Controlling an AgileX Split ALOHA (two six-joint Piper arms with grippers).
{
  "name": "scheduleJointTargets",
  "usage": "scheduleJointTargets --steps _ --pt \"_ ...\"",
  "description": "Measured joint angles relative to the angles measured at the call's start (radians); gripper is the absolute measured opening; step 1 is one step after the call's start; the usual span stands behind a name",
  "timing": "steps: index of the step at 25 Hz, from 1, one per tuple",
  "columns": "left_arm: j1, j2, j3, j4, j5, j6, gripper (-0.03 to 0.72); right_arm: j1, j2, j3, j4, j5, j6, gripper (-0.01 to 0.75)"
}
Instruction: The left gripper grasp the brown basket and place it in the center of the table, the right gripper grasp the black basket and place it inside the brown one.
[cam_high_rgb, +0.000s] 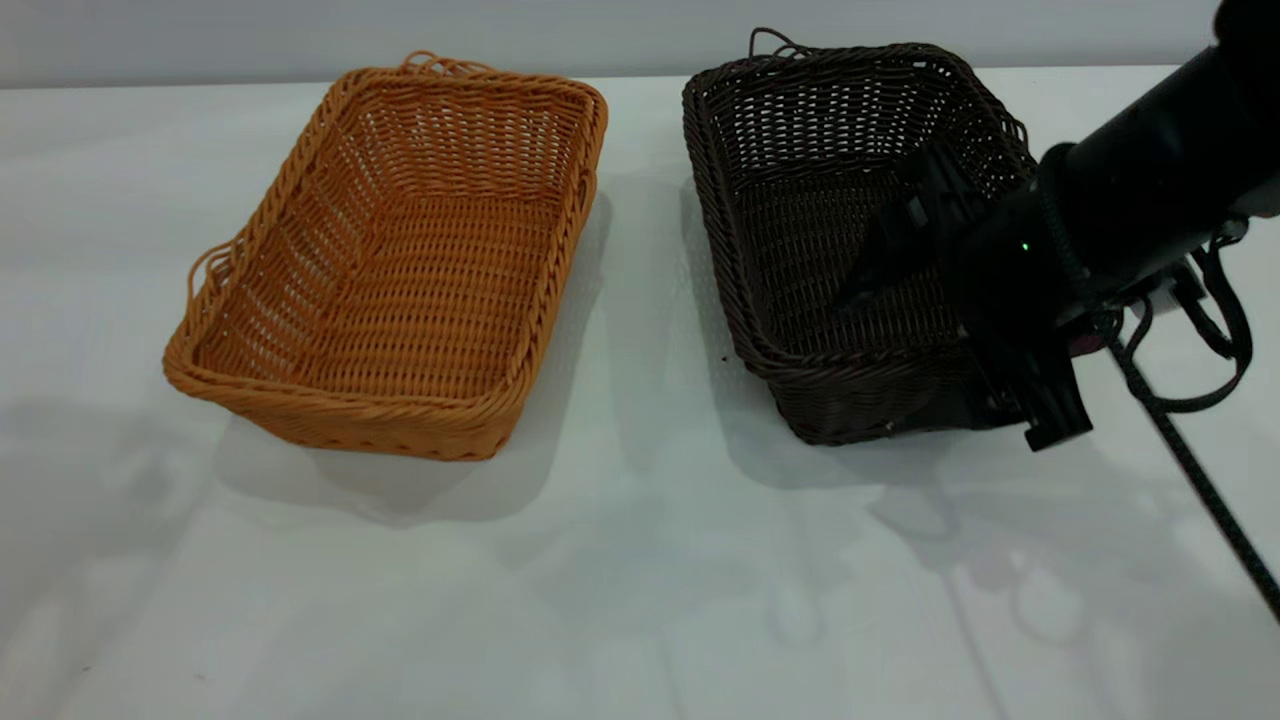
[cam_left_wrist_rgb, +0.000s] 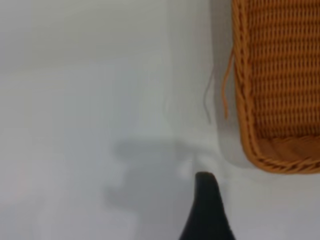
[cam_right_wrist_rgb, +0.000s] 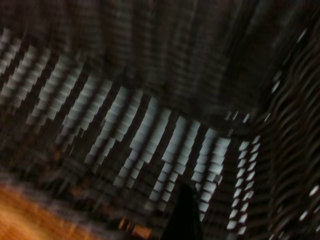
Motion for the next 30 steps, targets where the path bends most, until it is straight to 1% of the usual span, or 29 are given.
scheduleJointTargets --steps 5,8,11,14,21,25,30 --pt "0.000 0.179 -0.098 -0.035 -0.017 0.002 0.499 0.073 0.001 -0.001 0.005 -0.155 0.116 0.594" --pt "0.000 0.305 -0.145 -0.039 -0.044 0.004 0.499 0.087 0.001 -0.001 0.010 -0.216 0.169 0.594" --pt "0.000 0.421 -0.191 -0.042 -0.098 0.013 0.499 0.090 0.001 -0.002 0.011 -0.230 0.198 0.594" --pt "-0.008 0.532 -0.251 -0.063 -0.122 0.023 0.499 0.090 0.001 -0.017 0.012 -0.234 0.206 0.594" --pt "-0.071 0.725 -0.360 -0.087 -0.157 0.030 0.499 0.090 0.003 -0.046 0.013 -0.300 0.202 0.594" --pt "-0.102 0.812 -0.409 -0.091 -0.183 0.030 0.499 0.090 0.022 -0.053 0.013 -0.304 0.201 0.594" --pt "-0.119 0.901 -0.452 -0.091 -0.232 0.030 0.499 0.090 0.080 -0.071 0.013 -0.291 0.201 0.592"
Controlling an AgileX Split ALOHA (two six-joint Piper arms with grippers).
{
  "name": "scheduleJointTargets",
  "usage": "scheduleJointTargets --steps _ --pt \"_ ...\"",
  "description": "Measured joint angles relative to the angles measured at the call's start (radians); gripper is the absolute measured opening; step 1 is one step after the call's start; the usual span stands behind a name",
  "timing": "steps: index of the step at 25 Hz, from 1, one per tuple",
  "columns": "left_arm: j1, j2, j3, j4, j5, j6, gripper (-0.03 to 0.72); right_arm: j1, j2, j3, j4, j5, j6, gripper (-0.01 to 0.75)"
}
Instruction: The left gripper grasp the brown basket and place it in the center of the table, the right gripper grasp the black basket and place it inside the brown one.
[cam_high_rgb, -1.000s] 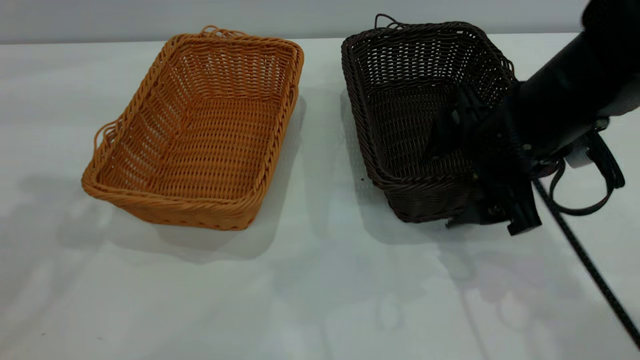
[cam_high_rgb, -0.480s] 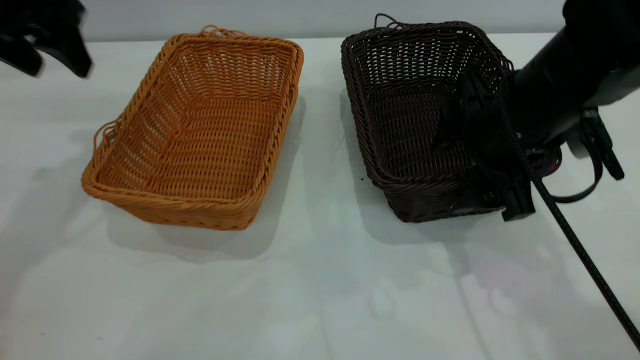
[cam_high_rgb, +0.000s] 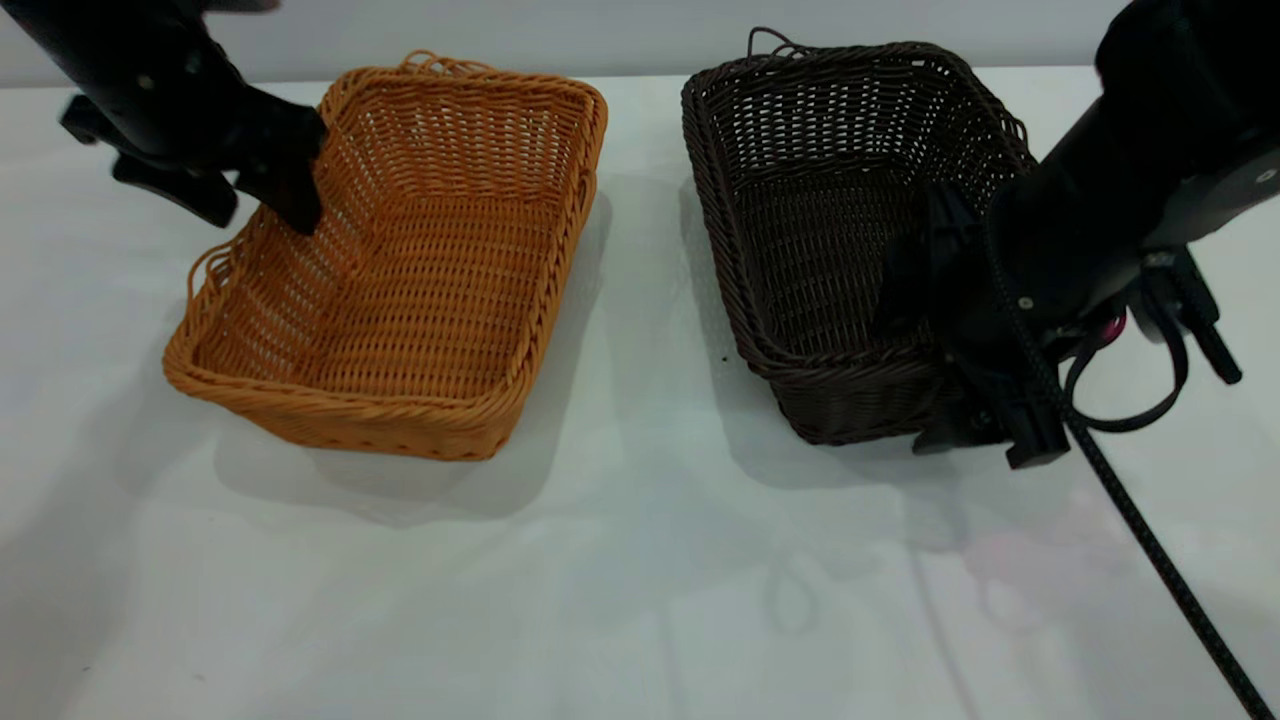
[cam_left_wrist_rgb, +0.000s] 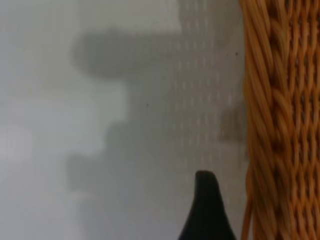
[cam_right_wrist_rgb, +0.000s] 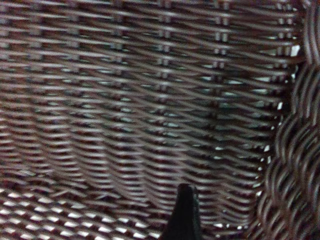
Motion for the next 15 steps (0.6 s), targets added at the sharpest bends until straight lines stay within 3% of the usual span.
scheduleJointTargets --steps 3,6,13,15 --pt "-0.006 0.037 -0.006 -0.002 -0.031 -0.001 0.496 0.000 0.015 -0.010 0.000 0.005 -0.001 0.577" --pt "-0.011 0.061 -0.006 -0.002 -0.045 -0.001 0.448 0.000 0.018 -0.010 0.000 0.006 -0.001 0.519" --pt "-0.011 0.081 -0.008 -0.002 -0.053 -0.002 0.135 0.000 0.018 -0.010 -0.003 0.018 -0.014 0.207" --pt "-0.011 0.081 -0.008 -0.004 -0.055 -0.005 0.089 -0.003 0.018 -0.012 0.012 0.022 -0.003 0.109"
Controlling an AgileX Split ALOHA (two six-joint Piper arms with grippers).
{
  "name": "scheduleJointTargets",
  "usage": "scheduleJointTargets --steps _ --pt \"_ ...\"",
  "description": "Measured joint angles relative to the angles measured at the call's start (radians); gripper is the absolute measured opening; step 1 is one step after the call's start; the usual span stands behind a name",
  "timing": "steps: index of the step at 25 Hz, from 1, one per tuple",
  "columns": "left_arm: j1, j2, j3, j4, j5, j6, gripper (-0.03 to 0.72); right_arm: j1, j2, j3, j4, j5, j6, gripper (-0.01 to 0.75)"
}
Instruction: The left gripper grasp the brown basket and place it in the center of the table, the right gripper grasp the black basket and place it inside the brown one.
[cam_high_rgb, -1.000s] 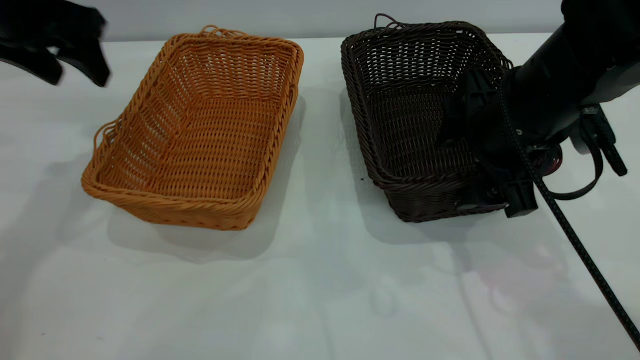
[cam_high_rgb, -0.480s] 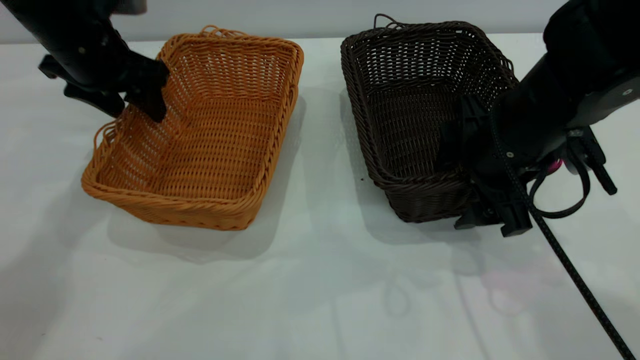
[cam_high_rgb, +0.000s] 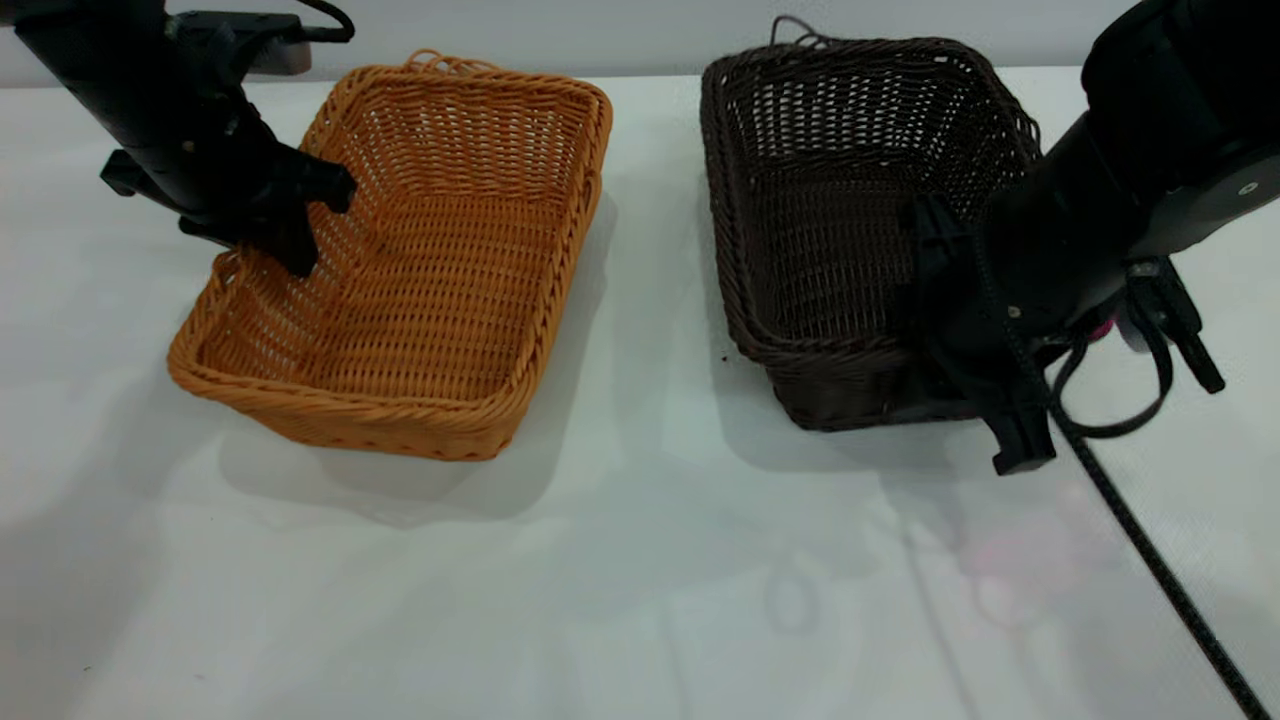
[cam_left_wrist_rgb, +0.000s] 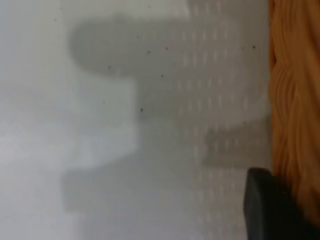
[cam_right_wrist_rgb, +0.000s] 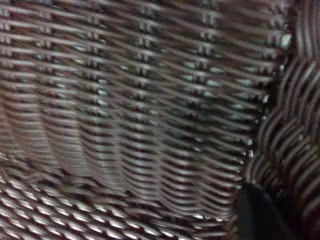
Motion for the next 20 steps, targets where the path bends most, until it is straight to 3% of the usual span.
scheduleJointTargets --steps 4,8,11,15,20 --pt "0.000 0.000 -0.001 -0.002 -0.011 0.004 0.085 -0.039 -0.018 0.000 -0.026 0.024 -0.053 0.089" --pt "-0.002 0.000 -0.001 -0.007 -0.042 0.088 0.085 -0.136 -0.088 0.002 -0.087 0.055 -0.183 0.089" --pt "-0.025 0.000 -0.002 -0.019 -0.092 0.296 0.085 -0.245 -0.149 -0.008 -0.170 0.124 -0.270 0.089" --pt "-0.093 0.000 -0.004 -0.031 -0.149 0.657 0.085 -0.385 -0.173 -0.078 -0.362 0.297 -0.305 0.089" --pt "-0.217 0.005 -0.006 -0.032 -0.188 1.014 0.085 -0.459 -0.173 -0.190 -0.635 0.525 -0.270 0.088"
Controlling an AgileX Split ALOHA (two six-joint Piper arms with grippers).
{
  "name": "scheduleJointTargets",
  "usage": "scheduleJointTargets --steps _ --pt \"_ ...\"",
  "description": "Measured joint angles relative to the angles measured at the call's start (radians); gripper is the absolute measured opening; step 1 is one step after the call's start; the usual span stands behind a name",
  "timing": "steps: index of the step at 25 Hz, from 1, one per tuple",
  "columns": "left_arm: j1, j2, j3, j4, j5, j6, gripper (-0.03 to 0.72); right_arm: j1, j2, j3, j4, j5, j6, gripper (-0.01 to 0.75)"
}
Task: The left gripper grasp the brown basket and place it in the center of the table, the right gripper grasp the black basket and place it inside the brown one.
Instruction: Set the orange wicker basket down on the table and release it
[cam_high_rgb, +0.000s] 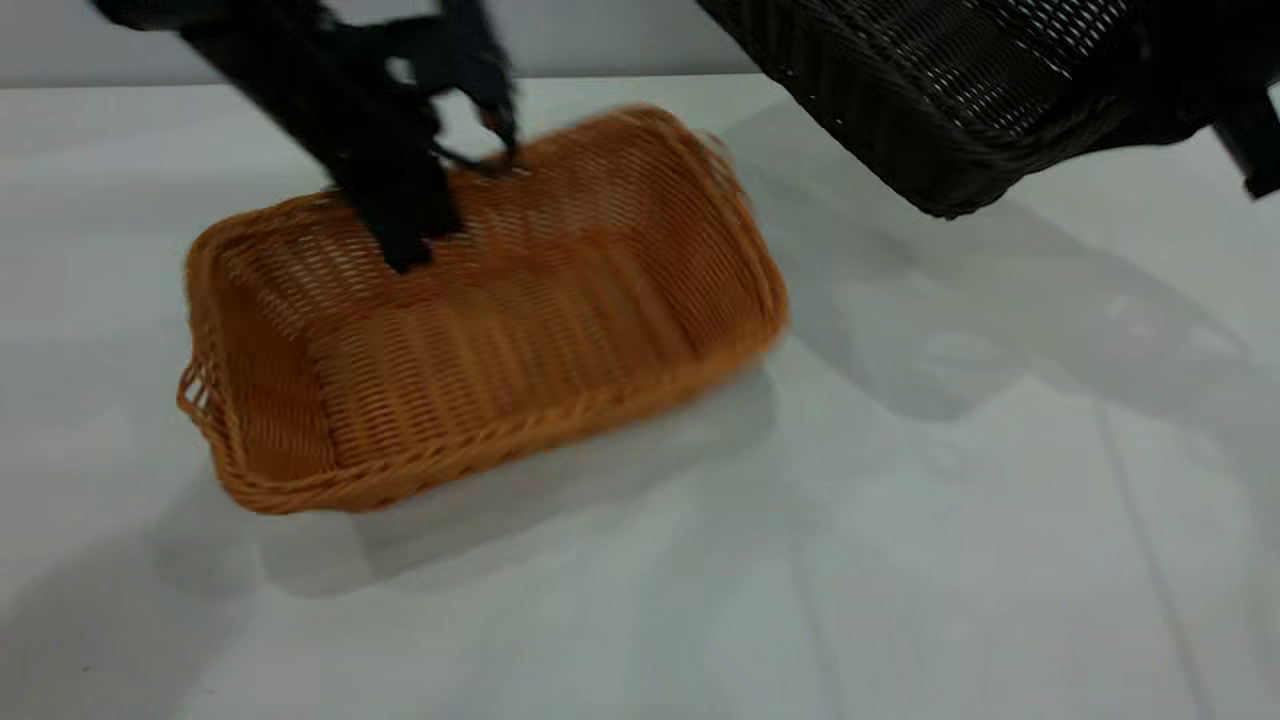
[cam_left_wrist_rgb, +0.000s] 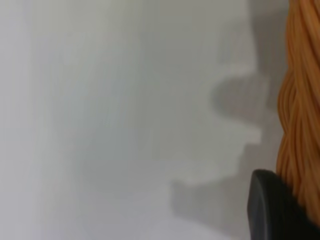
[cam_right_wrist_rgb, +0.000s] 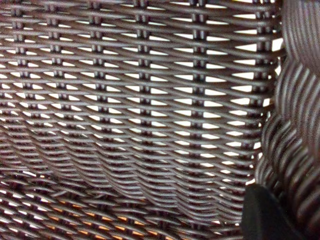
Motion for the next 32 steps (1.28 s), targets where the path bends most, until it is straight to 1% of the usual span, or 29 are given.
scheduleJointTargets --steps 2,5,11,14,16,18,23,25,28,30,32 --pt "-0.044 0.009 -0.001 0.000 -0.015 0.092 0.085 -0.009 0.000 -0.039 -0.070 0.059 0.011 0.088" --pt "-0.094 0.019 -0.001 0.003 -0.033 0.144 0.085 -0.011 0.000 -0.070 -0.117 0.115 0.014 0.088" --pt "-0.114 0.025 -0.002 0.011 -0.042 0.136 0.087 -0.018 0.000 -0.071 -0.136 0.129 0.018 0.087" --pt "-0.116 0.027 -0.002 0.014 -0.055 0.136 0.109 -0.039 0.000 -0.071 -0.136 0.136 0.019 0.087" --pt "-0.116 0.029 -0.002 0.018 -0.065 0.133 0.148 -0.061 0.000 -0.071 -0.135 0.148 0.019 0.087" --pt "-0.119 0.032 -0.001 0.020 -0.083 0.116 0.203 -0.084 0.000 -0.071 -0.135 0.166 0.019 0.087" --pt "-0.129 0.021 -0.001 0.027 -0.123 0.018 0.385 -0.127 0.000 -0.095 -0.136 0.211 0.019 0.087" --pt "-0.134 -0.012 0.002 0.029 -0.120 0.005 0.437 -0.130 0.000 -0.121 -0.136 0.225 0.019 0.087" --pt "-0.140 -0.091 0.002 0.029 -0.071 -0.001 0.470 -0.130 0.000 -0.167 -0.137 0.241 0.019 0.087" --pt "-0.141 -0.161 0.002 0.030 0.010 -0.003 0.475 -0.130 0.000 -0.192 -0.137 0.259 0.019 0.087" --pt "-0.141 -0.259 0.005 0.030 0.133 -0.006 0.475 -0.130 0.000 -0.208 -0.137 0.272 0.019 0.087"
